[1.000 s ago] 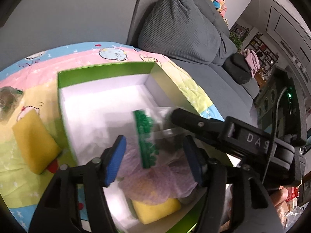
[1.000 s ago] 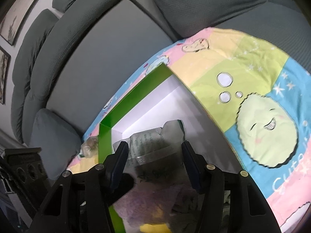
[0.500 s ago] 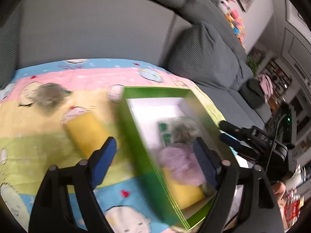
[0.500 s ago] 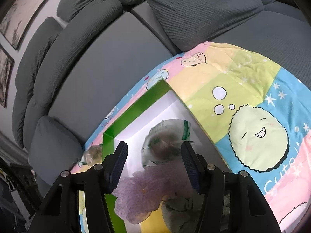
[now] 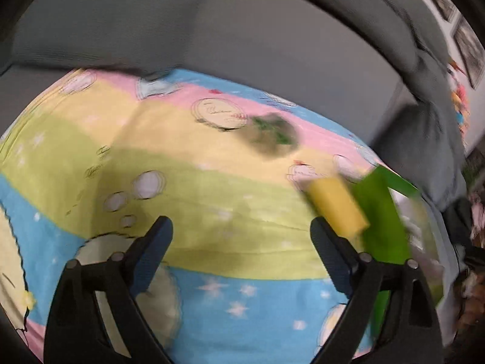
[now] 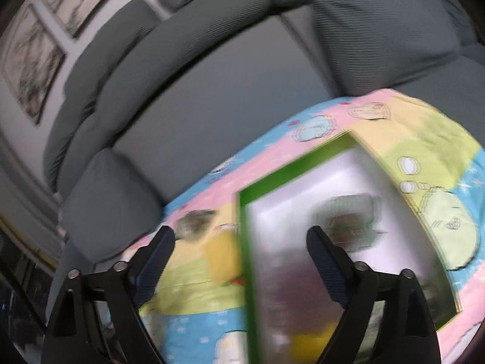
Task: Organize objects
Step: 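Move the right gripper back to a second clear green-printed bag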
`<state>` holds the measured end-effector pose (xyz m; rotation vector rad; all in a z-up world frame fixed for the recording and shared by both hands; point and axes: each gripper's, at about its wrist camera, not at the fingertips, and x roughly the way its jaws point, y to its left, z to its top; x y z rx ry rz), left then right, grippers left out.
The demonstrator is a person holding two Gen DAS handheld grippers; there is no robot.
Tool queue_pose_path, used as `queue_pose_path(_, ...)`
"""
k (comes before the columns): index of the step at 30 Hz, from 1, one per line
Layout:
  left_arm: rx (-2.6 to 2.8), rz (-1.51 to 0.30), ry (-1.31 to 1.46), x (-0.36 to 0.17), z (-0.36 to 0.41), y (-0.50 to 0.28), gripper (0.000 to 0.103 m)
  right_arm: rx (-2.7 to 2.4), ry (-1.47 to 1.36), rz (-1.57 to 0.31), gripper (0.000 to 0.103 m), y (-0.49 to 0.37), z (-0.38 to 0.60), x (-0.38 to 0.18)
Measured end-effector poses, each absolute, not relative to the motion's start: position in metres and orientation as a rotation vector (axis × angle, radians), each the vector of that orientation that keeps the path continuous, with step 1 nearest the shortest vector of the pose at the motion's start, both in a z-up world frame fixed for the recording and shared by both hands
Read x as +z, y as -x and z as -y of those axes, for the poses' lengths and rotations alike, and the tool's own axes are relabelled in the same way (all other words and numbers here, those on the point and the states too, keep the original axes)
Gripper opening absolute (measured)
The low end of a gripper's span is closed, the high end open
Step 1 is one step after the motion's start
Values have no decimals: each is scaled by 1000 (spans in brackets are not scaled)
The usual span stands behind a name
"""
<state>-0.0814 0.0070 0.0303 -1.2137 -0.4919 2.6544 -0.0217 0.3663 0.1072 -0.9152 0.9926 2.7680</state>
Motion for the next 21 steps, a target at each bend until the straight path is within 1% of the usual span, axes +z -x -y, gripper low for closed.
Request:
queue_pose_path(4, 2740, 615, 1286, 20, 25, 89, 92, 2776, 1201, -974, 92, 99, -309, 119)
queue_pose_path(7, 2739, 696, 1201, 30, 33, 87, 92, 2702, 1331, -1053, 92, 172, -279, 113)
queue_pose_path(8, 2740, 711, 1181, 33, 36, 85, 92, 2671, 1369, -1056, 92, 196, -270, 105)
queue_pose_path(10, 2739, 706, 1162, 37, 39, 81, 94, 2561, 1464, -972, 92, 248, -253, 77)
queue_pose_path(12, 2737, 704, 1173, 37, 41, 81, 95, 2470, 1525, -936, 92, 276, -246, 50)
queue_pose_path(14, 2724, 698, 1188, 37, 41, 84, 95, 2379, 1581, -905, 87, 301, -238, 20)
queue_pose_path(16, 2718, 678, 1199, 37, 41, 85, 95, 2326, 1611, -846, 83, 314, -234, 3)
queue_pose_path(18, 2720, 657, 1203, 39, 41, 84, 95, 2301, 1594, -707, 80, 317, -231, -7)
queue_pose_path(19, 2727, 654, 1206, 39, 43, 85, 95, 2299, 1591, -659, 74, 316, -230, -11)
queue_pose_path(21, 2726, 672, 1213, 39, 46, 85, 95, 2317, 1596, -668, 74, 314, -237, -19)
